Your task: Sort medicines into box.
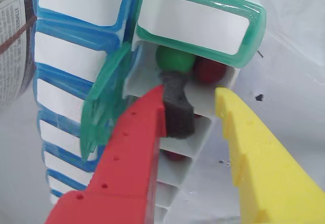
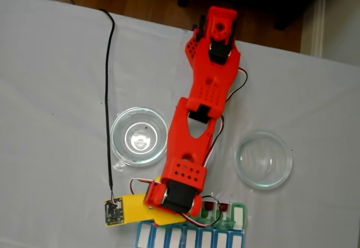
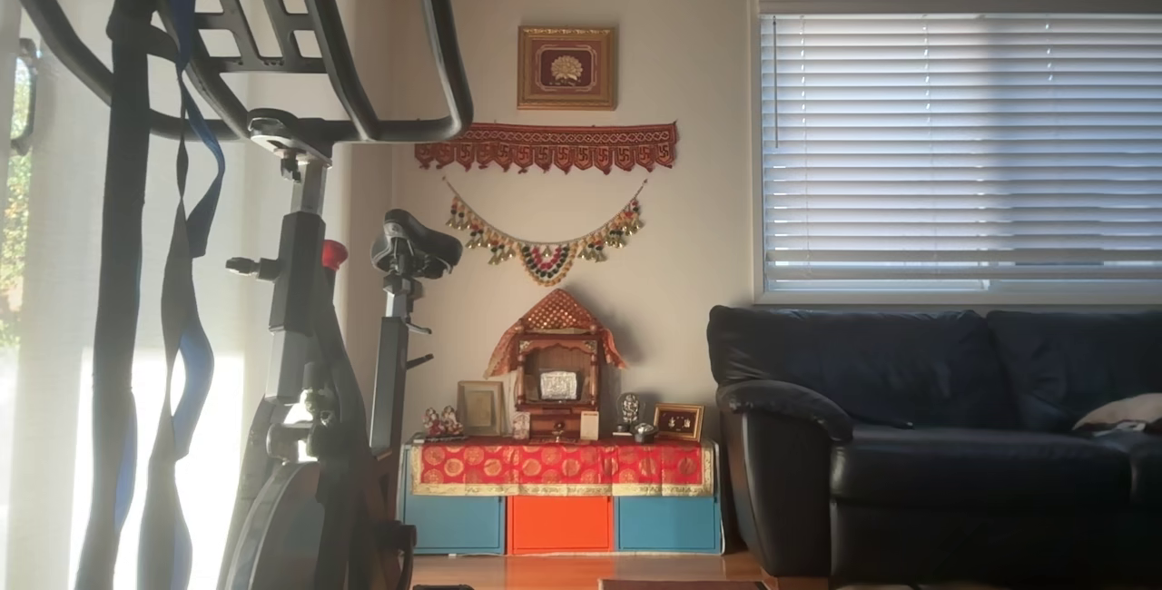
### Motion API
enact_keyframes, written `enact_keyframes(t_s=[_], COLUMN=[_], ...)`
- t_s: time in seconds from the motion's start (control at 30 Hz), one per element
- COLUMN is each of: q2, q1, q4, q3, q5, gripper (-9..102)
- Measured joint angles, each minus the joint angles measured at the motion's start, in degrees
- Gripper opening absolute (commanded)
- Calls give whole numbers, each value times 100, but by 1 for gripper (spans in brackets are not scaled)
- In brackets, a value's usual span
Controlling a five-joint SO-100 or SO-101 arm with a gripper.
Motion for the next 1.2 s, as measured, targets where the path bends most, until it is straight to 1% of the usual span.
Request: enact_keyframes(t_s=[0.1, 0.23, 0.43, 0.53, 0.6, 0.73, 0.77, 0.83, 0.97, 1.2], q2=[729, 1397, 1802, 2215, 2848, 4298, 4482, 4641, 4702, 4693], q1=[132, 70, -193, -571, -905, -1644, -1811, -1978, -1925, -1986], q4=[0, 0, 0, -97, -940, -3164, -3472, -3894, -4491, -5300], q3=[765, 1011, 896, 1406, 2549, 5317, 5625, 5792, 5792, 6100], q5=[-237, -264, 387, 809, 1116, 2145, 2347, 2628, 2988, 2979], gripper=[1, 1, 1, 1, 1, 1, 1, 1, 1, 1])
